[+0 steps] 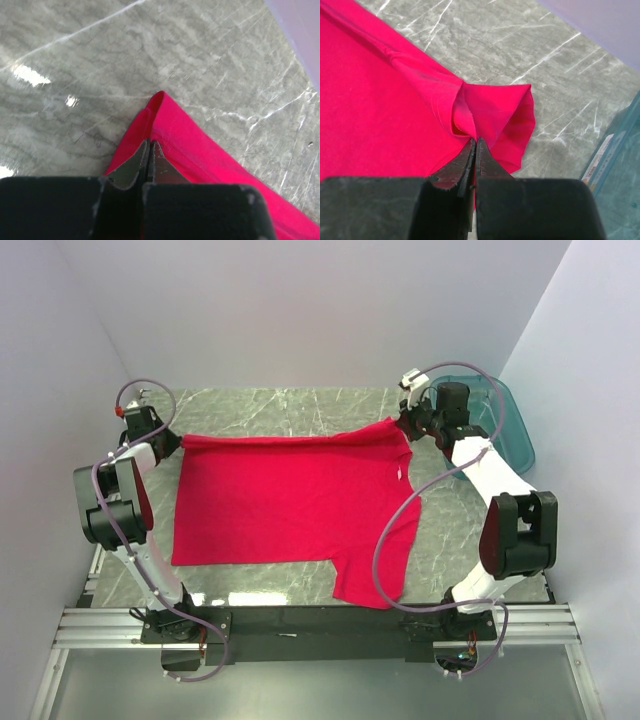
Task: Fold and stack the t-shirts
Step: Fold the tshirt
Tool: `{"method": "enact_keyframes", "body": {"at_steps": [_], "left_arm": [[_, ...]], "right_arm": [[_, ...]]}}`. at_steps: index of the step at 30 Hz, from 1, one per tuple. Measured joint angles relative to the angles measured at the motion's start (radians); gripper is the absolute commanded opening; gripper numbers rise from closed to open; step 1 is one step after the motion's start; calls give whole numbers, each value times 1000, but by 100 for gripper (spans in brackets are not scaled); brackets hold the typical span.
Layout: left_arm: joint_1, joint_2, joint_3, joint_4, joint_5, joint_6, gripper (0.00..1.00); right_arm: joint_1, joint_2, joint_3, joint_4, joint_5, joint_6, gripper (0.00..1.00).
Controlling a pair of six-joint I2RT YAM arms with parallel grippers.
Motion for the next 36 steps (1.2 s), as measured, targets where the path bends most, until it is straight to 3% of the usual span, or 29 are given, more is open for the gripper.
{"method": "enact_keyframes", "body": {"at_steps": [13,14,17,18,21,26,36], "left_arm": [[2,-41,-70,0,0,0,2],[2,-48,-75,-1,0,0,6],[2,-73,-95,-1,1,8,38],[3,-81,-103,-1,0,7,53],[4,-136,-164,7,-17,0,65],[5,-278,-275,2,-60,-19,67],[21,-423,-283,-10,-82,-30,67]], "right_arm": [[-3,-16,-10,6,0,0,0],[-3,-16,-11,6,0,0,0],[-4,-17,-21,8,0,0,0],[-5,-17,-26,7,0,0,0],[-6,-17,-33,5,0,0,0],[-10,-17,-34,6,0,0,0],[-11,-16,-35,0,-10,-5,0]]}}
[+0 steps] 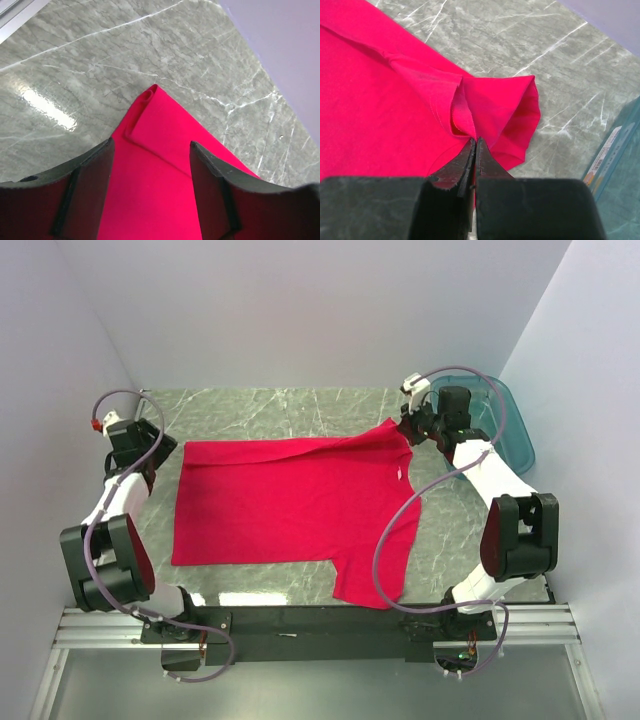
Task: Fold and stack the t-shirts
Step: Fold the tshirt
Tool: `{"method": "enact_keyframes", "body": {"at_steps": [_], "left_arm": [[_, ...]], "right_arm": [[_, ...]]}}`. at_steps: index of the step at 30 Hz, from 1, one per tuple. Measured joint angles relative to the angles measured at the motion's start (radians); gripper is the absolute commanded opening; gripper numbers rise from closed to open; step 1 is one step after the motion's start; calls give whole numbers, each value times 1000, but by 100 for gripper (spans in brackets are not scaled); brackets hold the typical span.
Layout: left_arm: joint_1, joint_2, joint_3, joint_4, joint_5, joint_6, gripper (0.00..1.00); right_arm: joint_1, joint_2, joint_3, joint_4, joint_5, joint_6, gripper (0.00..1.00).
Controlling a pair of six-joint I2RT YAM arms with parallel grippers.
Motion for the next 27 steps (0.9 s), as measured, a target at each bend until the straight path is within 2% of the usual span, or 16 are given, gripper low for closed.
{"method": "enact_keyframes", "body": {"at_steps": [11,27], "left_arm": [[10,-91,-54,-12,16,-12,67],[10,-113,-67,-21,42,-12,67]], "right_arm": [[0,5,-1,-27,-12,-24,0],[0,-4,-61,-59,-12,-52,0]]}}
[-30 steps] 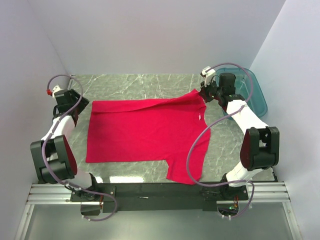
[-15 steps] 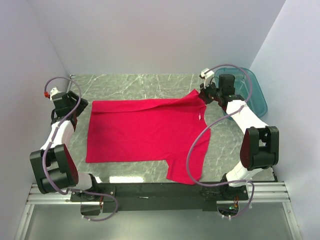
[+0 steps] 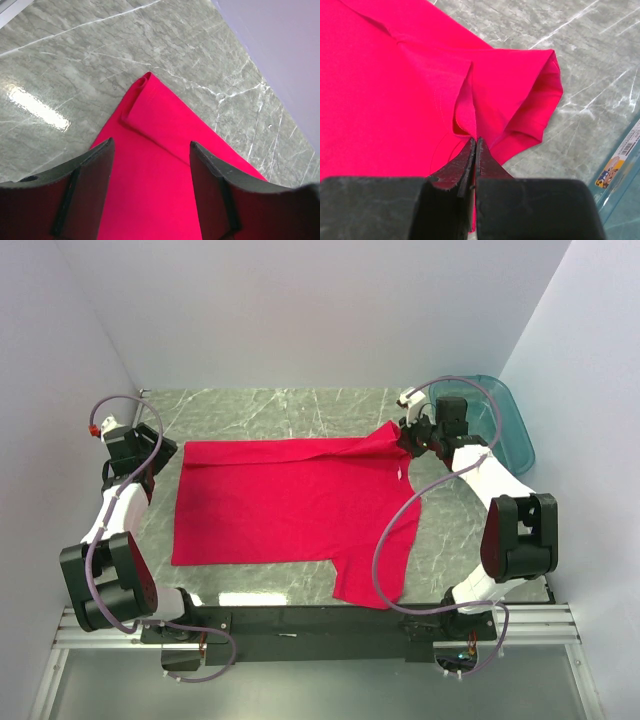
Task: Fold and stack the t-shirts
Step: Fold the tshirt
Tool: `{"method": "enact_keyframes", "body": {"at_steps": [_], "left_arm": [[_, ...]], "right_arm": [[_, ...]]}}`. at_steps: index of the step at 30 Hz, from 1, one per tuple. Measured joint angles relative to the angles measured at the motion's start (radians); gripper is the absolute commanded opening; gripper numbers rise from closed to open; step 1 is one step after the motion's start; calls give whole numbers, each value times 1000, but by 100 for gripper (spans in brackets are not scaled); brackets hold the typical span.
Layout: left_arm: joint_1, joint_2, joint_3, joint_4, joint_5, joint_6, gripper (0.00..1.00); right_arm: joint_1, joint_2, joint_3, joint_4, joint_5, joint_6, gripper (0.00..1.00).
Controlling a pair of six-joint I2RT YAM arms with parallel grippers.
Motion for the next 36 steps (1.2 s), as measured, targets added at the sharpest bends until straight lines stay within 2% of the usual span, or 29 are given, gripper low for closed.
{"method": "enact_keyframes", "body": {"at_steps": [18,20,21,22,27,28,30,33,36], "left_arm": [[2,-11,-13,-1,23,0,67],[3,-11,-14,0,23,0,67],[3,-11,-14,0,23,0,67],[3,-12,-15,0,24,0,67],[3,-18,-16,0,32,-3,67],[3,-21,-16,0,34,-3,67],[3,-34,-17,0,42,-4,67],[3,-68,-17,0,53,-5,67],[3,-116,-24,-2,72,-3,68]], "right_arm": [[0,-97,-79,-28,-19,-27,0],[0,-105,-95,-45,-31,-43,15],[0,-109,-103,-61,-37,-53,30],[0,-111,-110,-75,-41,-61,40],[0,-122,-125,-195,-68,-143,49],[0,-131,-127,-214,-68,-151,55],[0,-162,-128,-232,-69,-151,60],[0,-183,-80,-257,-85,-124,60],[11,-72,72,-286,-118,-89,57]]}}
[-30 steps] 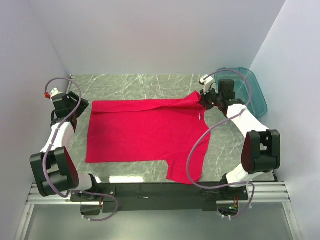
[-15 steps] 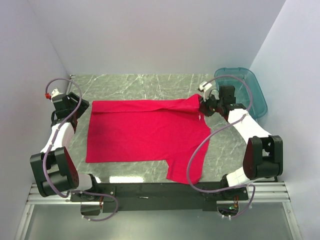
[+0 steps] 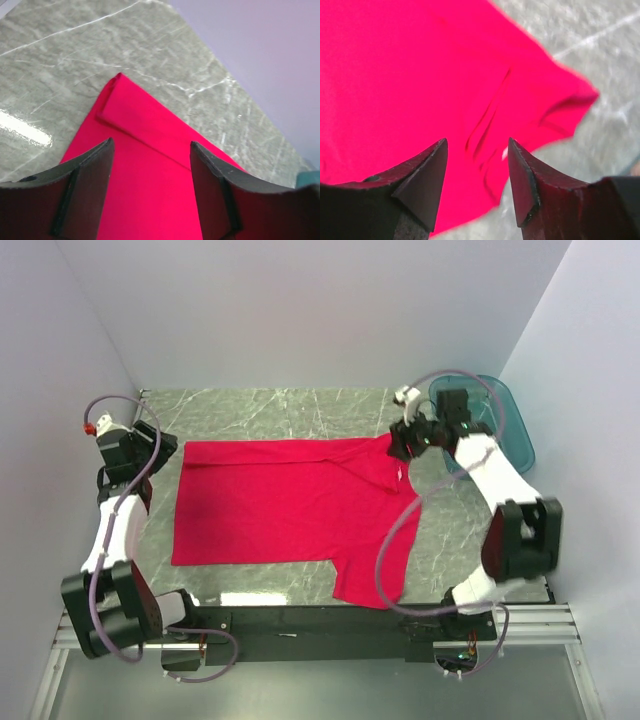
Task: Fold and stack the t-shirts
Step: Fold the tshirt
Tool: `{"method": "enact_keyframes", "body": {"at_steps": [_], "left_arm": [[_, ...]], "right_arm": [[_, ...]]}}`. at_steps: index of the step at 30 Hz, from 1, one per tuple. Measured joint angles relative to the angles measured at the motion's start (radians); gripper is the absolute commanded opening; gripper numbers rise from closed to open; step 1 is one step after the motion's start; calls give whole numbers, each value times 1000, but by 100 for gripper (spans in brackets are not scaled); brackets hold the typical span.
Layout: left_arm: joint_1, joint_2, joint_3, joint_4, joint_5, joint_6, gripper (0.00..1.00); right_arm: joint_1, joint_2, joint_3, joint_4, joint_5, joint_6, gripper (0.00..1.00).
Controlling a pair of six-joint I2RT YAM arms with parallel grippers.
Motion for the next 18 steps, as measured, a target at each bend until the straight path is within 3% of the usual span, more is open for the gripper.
{"method": "enact_keyframes", "body": {"at_steps": [4,9,18], "left_arm": [[0,-114,-33,-32,35,15,69],[1,-240,-84,-72,98,57,69],[1,-330,-144,-173,157,113,69]], "right_arm": [[29,249,192,-47,-18,43,56],[69,471,298,-148,10,103,55],[106,556,375,-196,112,191,55]]}}
